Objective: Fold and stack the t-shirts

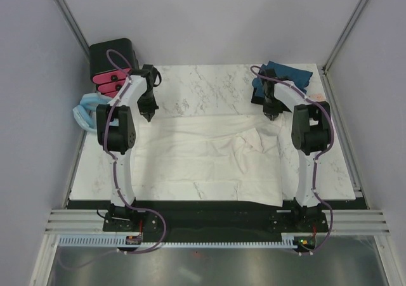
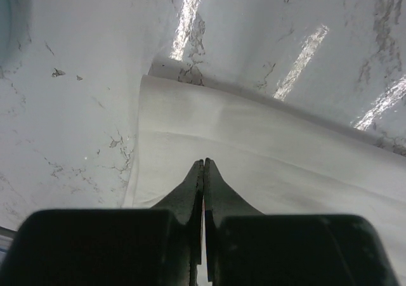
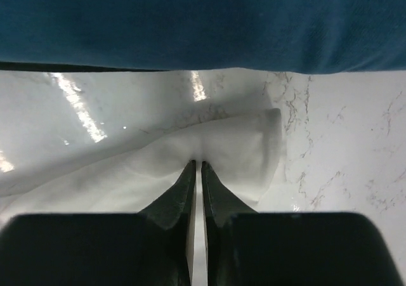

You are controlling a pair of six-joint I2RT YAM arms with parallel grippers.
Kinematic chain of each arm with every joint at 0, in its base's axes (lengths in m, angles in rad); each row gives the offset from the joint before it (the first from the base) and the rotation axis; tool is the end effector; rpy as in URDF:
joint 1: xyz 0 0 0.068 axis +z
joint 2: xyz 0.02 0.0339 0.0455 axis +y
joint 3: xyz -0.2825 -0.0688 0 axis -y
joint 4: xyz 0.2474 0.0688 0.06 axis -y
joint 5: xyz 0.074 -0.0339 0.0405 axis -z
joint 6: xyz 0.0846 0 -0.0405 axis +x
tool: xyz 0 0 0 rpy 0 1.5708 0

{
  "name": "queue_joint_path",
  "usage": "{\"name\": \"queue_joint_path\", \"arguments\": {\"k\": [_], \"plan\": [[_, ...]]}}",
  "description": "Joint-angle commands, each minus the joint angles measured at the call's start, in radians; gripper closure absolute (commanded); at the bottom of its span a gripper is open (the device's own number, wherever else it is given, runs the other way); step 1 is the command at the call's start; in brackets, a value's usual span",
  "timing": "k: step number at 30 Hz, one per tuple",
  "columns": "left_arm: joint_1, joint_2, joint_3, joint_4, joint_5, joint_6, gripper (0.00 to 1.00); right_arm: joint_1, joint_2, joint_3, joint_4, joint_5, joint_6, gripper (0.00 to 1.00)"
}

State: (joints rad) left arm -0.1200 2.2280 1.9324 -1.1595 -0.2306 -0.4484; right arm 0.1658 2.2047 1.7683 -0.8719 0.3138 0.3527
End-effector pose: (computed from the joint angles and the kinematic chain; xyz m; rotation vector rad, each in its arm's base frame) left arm 0.4638 -0.0364 0.1672 -0.5023 2.9104 0.2804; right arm 0.4747 0.0530 0.1417 0.3184 2.7728 -0.3323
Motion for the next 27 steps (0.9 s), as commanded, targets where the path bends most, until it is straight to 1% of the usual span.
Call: {"name": "queue_joint_path", "arguments": {"k": [1,5,10,17,21,27], "plan": [[-0.001,0.039,0.003,0.0,-0.042,-0.021,0.98,-0.018,0.006,-0.018,-0.021,0.093,0.06,0.91],[0.002,0.067,0.022,-0.025,-0.067,-0.035,0.98,-0.037,-0.005,-0.029,-0.03,0.136,0.074,0.93],[0.011,0.108,0.082,-0.042,-0.084,-0.039,0.98,-0.057,-0.01,-0.032,-0.041,0.157,0.069,1.0],[0.014,0.168,0.191,-0.091,-0.075,-0.042,0.98,-0.06,0.012,-0.018,-0.044,0.125,0.049,1.0],[0.014,0.206,0.284,-0.118,-0.076,-0.047,0.98,-0.057,0.05,0.069,-0.065,0.084,0.046,1.0],[0.014,0.248,0.341,-0.123,-0.078,-0.059,0.98,-0.055,0.128,0.222,-0.105,0.033,0.055,1.0]]}}
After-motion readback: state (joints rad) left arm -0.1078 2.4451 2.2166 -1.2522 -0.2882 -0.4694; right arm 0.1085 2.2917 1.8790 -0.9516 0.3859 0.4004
